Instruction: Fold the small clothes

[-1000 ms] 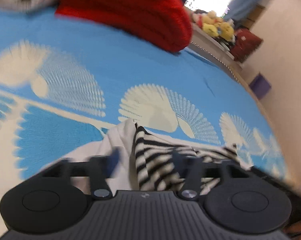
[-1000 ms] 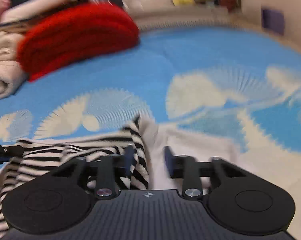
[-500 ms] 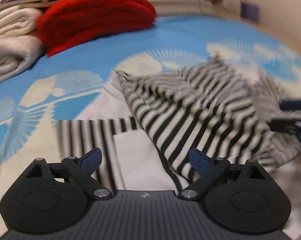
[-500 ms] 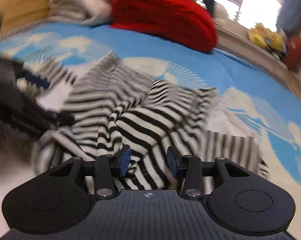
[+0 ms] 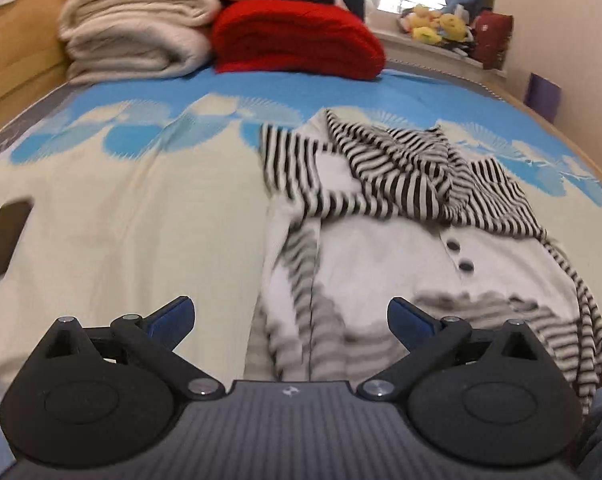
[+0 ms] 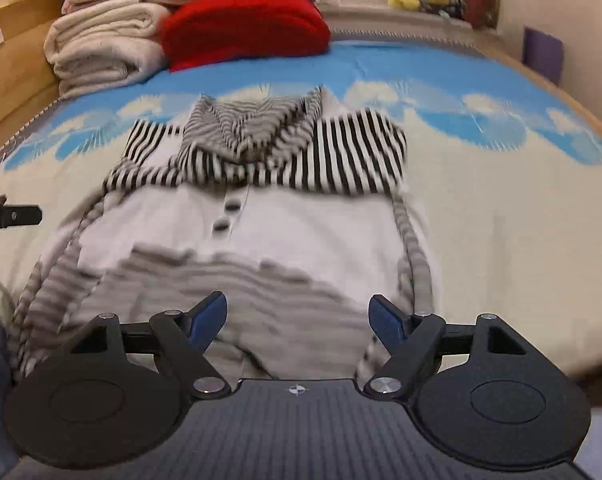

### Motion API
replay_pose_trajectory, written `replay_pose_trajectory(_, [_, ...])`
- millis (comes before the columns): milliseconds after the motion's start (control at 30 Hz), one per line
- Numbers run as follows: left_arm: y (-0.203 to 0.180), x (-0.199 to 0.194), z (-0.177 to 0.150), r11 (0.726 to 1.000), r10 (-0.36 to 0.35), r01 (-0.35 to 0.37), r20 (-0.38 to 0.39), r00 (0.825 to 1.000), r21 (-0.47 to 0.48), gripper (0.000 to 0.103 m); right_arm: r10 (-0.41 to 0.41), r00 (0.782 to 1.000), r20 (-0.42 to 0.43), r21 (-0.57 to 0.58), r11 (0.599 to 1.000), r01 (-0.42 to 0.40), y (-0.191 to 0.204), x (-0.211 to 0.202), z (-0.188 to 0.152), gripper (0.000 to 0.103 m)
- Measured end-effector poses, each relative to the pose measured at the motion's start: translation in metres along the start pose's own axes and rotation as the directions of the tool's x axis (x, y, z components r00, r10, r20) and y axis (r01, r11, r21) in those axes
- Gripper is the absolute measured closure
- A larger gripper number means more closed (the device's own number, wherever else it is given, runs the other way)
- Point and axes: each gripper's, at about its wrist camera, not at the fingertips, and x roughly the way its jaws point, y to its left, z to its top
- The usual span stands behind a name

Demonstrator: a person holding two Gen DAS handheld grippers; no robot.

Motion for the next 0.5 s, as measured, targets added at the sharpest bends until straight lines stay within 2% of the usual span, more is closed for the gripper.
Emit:
replay_pose_trajectory(167, [-0.003, -0.051, -0.033, 1.0, 0.013, -0.014, 0.042, 0.999, 0.023, 0.0, 0.015, 0.996, 0.084, -0.027, 1.0, -0.013, 0.013, -0.057, -0.02, 0.024])
replay_pose_trajectory(300, [-0.004, -0.067, -0.045, 1.0, 0.008, -0.01, 0.05, 0.999, 0.03, 0.0, 0.035, 0.99, 0.134, -0.049, 0.998, -0.029, 0.019, -0.093, -0.036, 0.023])
replay_pose_trajectory(400, [-0.003, -0.06, -0.049, 0.999, 0.014, -0.015, 0.034, 0.999, 0.034, 0.0, 0.031, 0.992, 0.125, -0.055, 0.998, -0.024, 0.019, -0.095, -0.046, 0.023])
replay_pose_trajectory(500, [0.001, -0.047, -0.054, 0.998, 0.027, -0.028, 0.02, 0.999, 0.051, 0.0, 0.025, 0.997, 0.071, 0.035, 0.999, -0.027, 0.004, -0.078, -0.05, 0.023])
